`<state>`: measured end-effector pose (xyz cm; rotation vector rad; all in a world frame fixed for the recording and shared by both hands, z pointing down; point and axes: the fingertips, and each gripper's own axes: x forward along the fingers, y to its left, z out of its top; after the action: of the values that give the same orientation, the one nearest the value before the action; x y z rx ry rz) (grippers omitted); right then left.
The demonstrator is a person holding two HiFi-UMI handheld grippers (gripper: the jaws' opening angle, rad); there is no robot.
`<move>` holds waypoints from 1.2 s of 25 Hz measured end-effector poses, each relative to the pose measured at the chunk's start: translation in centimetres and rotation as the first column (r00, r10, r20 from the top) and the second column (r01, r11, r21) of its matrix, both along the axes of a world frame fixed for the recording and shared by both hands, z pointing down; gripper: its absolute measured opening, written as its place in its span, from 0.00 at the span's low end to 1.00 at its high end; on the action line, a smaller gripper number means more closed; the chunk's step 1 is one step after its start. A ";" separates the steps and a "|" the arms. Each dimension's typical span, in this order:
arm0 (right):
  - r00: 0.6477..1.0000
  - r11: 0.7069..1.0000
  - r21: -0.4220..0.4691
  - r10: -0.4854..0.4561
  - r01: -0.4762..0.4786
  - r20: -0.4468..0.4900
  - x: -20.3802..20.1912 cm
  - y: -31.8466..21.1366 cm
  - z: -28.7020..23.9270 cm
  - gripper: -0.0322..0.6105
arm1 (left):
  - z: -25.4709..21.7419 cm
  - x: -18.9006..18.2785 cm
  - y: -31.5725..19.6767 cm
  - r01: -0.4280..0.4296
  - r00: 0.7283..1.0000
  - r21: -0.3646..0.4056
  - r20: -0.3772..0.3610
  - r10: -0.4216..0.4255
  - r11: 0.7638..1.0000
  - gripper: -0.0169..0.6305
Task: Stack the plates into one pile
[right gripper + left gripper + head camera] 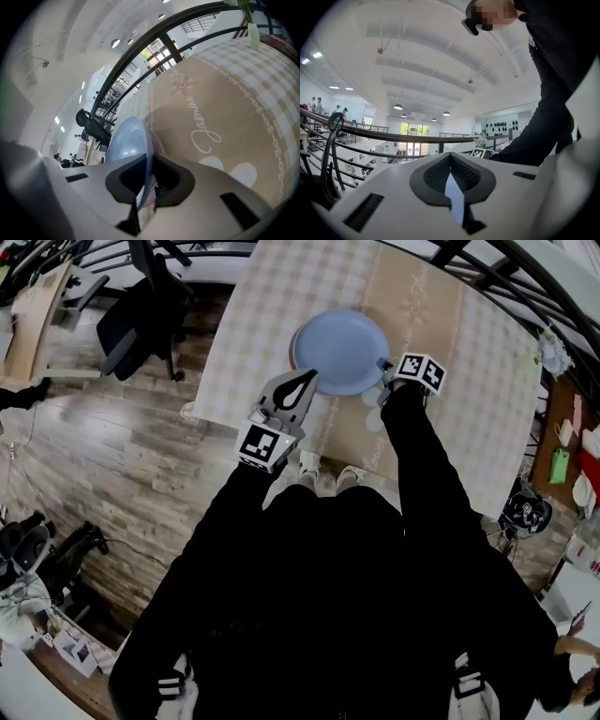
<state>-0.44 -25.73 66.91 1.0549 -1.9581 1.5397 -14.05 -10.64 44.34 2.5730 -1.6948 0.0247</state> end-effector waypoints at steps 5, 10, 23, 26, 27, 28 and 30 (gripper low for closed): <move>1.000 1.000 -0.019 -0.016 0.016 -0.022 -1.5 0.9 1.3 0.10 | 0.6 -1.6 0.9 0.027 1.000 -0.010 -0.005 -0.027 1.000 0.06; 0.999 1.000 -0.029 -0.003 0.002 -0.036 -1.8 1.1 2.3 0.11 | 1.1 -2.6 1.7 0.051 0.999 -0.030 -0.009 -0.051 0.998 0.06; 0.998 1.000 0.026 -0.010 0.011 -0.064 -2.8 0.8 2.3 0.33 | 1.8 -3.2 2.6 0.052 0.999 -0.033 -0.009 -0.052 0.998 0.06; 0.994 0.997 0.058 -0.055 0.060 -0.096 -3.1 0.9 1.7 0.39 | 1.5 -2.8 2.6 0.048 0.999 -0.025 -0.008 -0.048 0.999 0.06; 0.992 0.995 0.066 -0.069 0.076 -0.107 -3.2 0.9 1.5 0.40 | 1.4 -2.7 2.6 0.050 0.999 -0.025 -0.011 -0.050 0.998 0.06; 0.990 0.993 0.073 -0.079 0.087 -0.114 -3.1 0.9 1.3 0.41 | 1.3 -2.5 2.6 0.051 0.999 -0.025 -0.012 -0.051 0.998 0.06; 0.989 0.992 0.087 -0.084 0.095 -0.120 -2.9 0.9 0.8 0.45 | 1.1 -2.3 2.6 0.047 0.999 -0.023 -0.010 -0.047 0.999 0.06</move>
<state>-3.39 -24.87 67.75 1.0537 -1.9847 1.3218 -16.31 -8.06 45.41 2.5123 -1.7407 0.0281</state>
